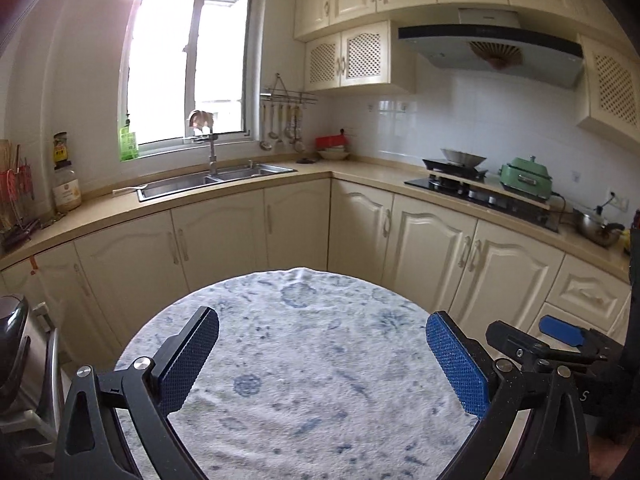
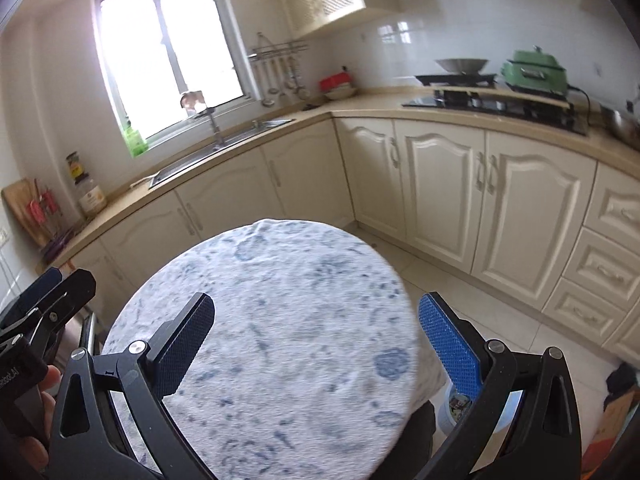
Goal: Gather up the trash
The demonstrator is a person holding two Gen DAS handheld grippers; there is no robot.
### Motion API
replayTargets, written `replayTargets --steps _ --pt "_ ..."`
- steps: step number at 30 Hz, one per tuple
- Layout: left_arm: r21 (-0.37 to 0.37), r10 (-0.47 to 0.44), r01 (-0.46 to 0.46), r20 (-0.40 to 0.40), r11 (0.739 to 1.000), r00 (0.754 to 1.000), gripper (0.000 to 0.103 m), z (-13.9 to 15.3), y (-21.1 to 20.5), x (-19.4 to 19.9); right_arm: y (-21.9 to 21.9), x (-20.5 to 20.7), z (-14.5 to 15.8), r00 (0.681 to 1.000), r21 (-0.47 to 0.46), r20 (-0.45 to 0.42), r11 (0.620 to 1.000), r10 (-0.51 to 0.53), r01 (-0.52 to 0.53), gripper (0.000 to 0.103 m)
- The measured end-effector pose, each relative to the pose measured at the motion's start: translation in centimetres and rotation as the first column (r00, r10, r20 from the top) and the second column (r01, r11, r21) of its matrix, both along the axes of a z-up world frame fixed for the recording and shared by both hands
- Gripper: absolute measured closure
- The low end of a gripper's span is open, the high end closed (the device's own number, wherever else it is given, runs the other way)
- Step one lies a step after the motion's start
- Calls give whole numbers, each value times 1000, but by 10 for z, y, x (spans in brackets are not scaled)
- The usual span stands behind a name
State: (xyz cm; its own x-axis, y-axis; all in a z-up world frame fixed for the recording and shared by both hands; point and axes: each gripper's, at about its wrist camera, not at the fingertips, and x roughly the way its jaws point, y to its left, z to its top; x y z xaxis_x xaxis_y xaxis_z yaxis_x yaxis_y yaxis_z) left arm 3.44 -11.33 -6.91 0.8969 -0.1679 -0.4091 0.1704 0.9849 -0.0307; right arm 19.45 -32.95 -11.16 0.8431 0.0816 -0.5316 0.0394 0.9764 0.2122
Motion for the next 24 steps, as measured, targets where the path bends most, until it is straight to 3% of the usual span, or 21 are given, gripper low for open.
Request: replayTargets --steps 10,17,24 --pt "-15 111 -111 21 994 994 1 21 31 -56 74 -16 17 996 -103 50 992 80 -74 0" --pt "-14 177 -176 55 984 983 1 32 44 -90 98 -31 28 990 -137 84 985 114 -102 0" --pt "-29 201 -200 51 979 978 1 38 54 -99 111 -42 41 985 -150 117 983 126 -108 0"
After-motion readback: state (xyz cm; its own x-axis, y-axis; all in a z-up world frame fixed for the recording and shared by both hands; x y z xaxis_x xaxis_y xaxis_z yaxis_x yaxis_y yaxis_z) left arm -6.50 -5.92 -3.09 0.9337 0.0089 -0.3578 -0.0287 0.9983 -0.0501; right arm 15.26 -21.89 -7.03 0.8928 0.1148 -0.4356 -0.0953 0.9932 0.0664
